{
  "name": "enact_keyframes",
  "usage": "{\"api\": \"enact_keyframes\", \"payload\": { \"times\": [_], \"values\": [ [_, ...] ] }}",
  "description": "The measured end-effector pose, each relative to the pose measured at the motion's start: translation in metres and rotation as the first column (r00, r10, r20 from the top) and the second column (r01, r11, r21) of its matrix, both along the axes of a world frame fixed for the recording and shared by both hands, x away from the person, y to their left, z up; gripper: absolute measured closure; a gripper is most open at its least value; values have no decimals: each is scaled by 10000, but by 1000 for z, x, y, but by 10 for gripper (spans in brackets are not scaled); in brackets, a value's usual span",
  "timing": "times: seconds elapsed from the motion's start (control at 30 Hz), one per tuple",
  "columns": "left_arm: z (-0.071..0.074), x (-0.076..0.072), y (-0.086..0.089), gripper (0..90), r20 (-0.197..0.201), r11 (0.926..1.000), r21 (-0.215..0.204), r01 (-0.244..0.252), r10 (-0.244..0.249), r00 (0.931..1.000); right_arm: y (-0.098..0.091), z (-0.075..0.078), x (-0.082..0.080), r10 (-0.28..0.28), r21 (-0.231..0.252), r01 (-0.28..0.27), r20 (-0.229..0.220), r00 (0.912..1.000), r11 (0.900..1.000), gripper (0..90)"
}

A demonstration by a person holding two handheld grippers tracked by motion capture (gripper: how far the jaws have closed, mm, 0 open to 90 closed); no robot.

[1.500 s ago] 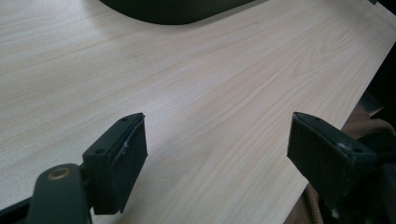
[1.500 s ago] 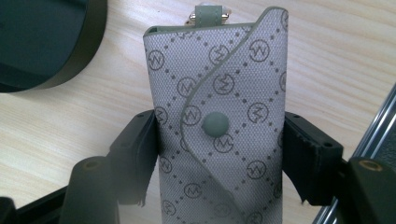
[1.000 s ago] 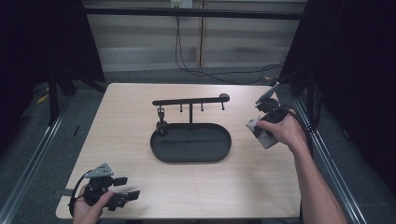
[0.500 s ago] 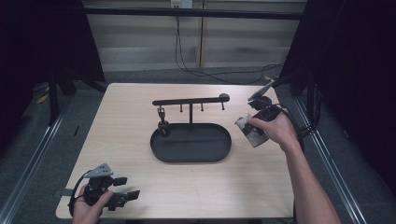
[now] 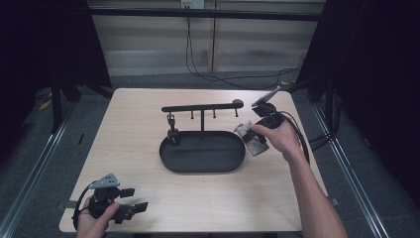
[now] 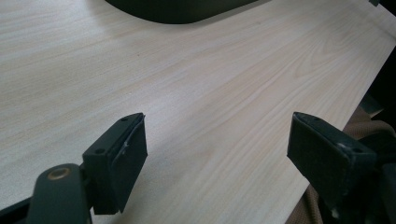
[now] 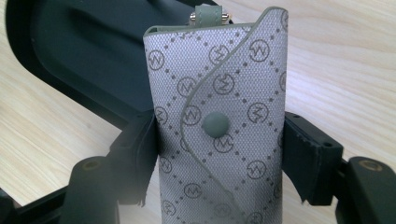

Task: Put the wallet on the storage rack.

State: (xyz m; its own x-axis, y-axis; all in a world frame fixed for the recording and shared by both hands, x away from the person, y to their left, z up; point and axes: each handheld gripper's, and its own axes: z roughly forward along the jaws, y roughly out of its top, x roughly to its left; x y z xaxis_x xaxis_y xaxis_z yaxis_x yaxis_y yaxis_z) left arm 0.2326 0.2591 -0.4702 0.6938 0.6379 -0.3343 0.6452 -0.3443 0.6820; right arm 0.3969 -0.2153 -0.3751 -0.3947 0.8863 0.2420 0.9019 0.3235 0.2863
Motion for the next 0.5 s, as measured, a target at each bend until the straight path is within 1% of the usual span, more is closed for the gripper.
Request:
{"api": "enact_keyframes", "payload": {
  "times": [0.07, 0.2, 0.37, 0.43, 0.5],
  "values": [
    [0, 0, 0, 198, 27, 10000, 49, 13, -13, 10000, 1, -1, 1, 11, 191, -11, 17, 10000, 9998, 327],
    [0, 0, 0, 198, -17, 10000, -8, 41, -41, 10000, 2, -6, 1, -166, 625, 161, 67, 9998, 9979, 327],
    [0, 0, 0, 198, 10, 10000, 12, 34, -34, 10000, 4, -19, 1, -253, 1176, 247, 35, 9997, 9928, 327],
    [0, 0, 0, 198, -6, 10000, 12, 14, -14, 10000, 6, -24, 2, -234, 1243, 243, -80, 9997, 9919, 327],
    [0, 0, 0, 198, 3, 10000, 16, 18, -18, 10000, 8, -28, 3, -265, 1345, 272, -68, 9996, 9905, 327]
  ]
}}
